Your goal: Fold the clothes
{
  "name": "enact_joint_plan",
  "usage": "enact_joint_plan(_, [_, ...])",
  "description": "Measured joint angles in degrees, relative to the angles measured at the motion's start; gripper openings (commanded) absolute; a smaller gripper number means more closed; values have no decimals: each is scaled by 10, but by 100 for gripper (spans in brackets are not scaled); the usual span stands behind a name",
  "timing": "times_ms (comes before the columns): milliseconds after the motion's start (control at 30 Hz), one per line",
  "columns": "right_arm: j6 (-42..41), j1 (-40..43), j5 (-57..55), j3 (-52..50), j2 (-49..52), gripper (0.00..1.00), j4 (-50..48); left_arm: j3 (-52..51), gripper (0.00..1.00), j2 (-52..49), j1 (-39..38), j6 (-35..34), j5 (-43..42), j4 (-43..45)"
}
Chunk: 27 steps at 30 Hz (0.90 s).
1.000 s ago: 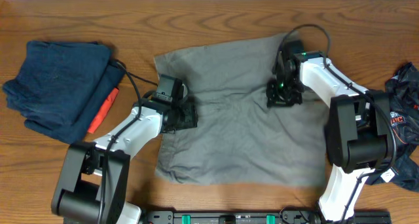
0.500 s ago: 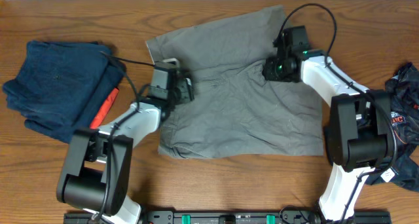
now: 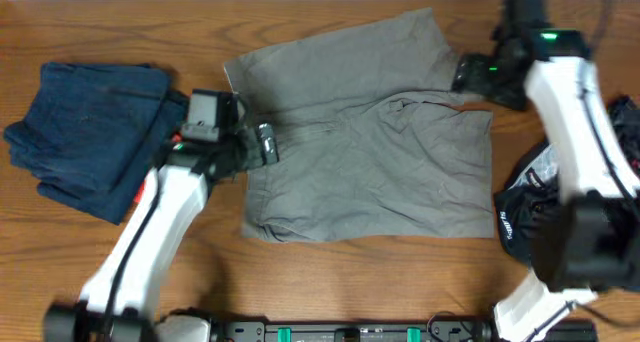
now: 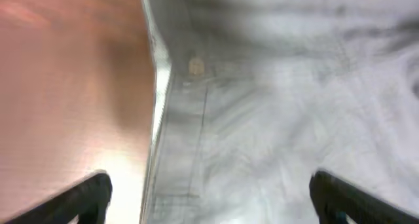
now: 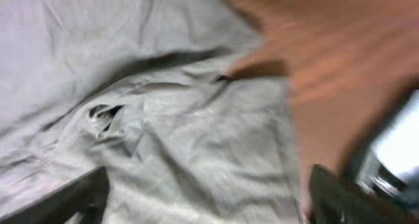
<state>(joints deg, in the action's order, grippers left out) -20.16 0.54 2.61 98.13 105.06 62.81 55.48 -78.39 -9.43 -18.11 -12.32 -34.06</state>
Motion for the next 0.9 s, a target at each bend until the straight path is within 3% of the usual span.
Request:
enact_joint_plan(200, [-1, 45, 31, 9, -66, 99, 125, 3, 98, 85, 0, -4, -3, -157])
enact_joint_plan(400, [-62, 92, 47, -48, -122, 99, 169, -2, 98, 126, 0, -96, -5, -257])
enact_joint_plan(633, [-120, 98, 70, -228, -274, 99, 123, -79, 98, 184, 0, -174, 4, -234])
enact_joint_plan(900, [-196, 81, 103, -409, -376, 99, 70, -208, 98, 229, 0, -238, 7, -114])
